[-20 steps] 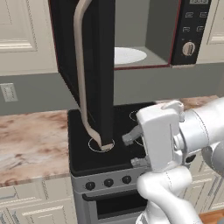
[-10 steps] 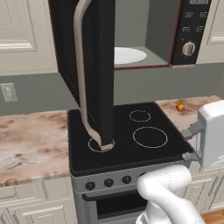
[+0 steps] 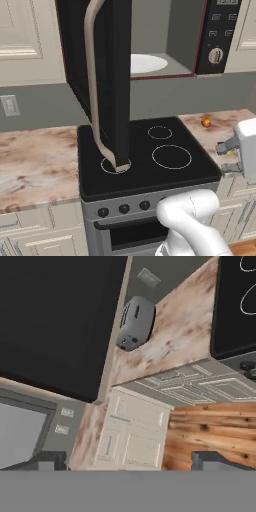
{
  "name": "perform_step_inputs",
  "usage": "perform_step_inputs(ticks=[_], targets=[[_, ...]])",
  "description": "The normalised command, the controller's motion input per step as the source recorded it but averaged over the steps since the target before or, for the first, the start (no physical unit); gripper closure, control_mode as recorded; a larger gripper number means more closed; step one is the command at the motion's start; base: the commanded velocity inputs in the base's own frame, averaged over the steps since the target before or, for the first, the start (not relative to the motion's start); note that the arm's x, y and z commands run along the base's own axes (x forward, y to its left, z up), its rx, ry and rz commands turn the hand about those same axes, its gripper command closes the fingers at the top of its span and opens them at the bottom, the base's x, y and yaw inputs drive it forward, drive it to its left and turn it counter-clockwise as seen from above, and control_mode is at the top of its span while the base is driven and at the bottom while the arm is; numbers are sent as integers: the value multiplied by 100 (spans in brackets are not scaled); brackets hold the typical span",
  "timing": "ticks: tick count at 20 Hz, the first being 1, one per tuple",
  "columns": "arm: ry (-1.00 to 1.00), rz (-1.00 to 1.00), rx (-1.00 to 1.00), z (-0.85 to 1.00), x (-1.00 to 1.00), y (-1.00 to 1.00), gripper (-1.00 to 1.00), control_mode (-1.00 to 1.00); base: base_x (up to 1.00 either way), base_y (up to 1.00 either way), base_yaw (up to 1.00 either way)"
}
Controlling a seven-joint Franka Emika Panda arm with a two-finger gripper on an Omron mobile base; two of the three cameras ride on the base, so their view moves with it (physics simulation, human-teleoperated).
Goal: Place the sponge inside the microwave to prepare for sanitizing.
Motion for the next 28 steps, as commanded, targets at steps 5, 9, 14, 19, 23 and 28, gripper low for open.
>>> perform_step_inputs(ticks=[5, 9, 14, 19, 23, 28], targets=[[-26, -13, -32, -8, 46, -16, -100, -100, 0, 0, 0], [-9, -15, -44, -5, 44, -8, -100, -100, 0, 0, 0], [1, -23, -50, -11, 48, -64, -100, -100, 0, 0, 0], [11, -41, -52, -19, 64, -77, -100, -100, 0, 0, 0], [4, -47, -52, -31, 49, -65, -100, -100, 0, 0, 0], [-3, -59, -37, -73, 36, -55, -100, -100, 0, 0, 0]])
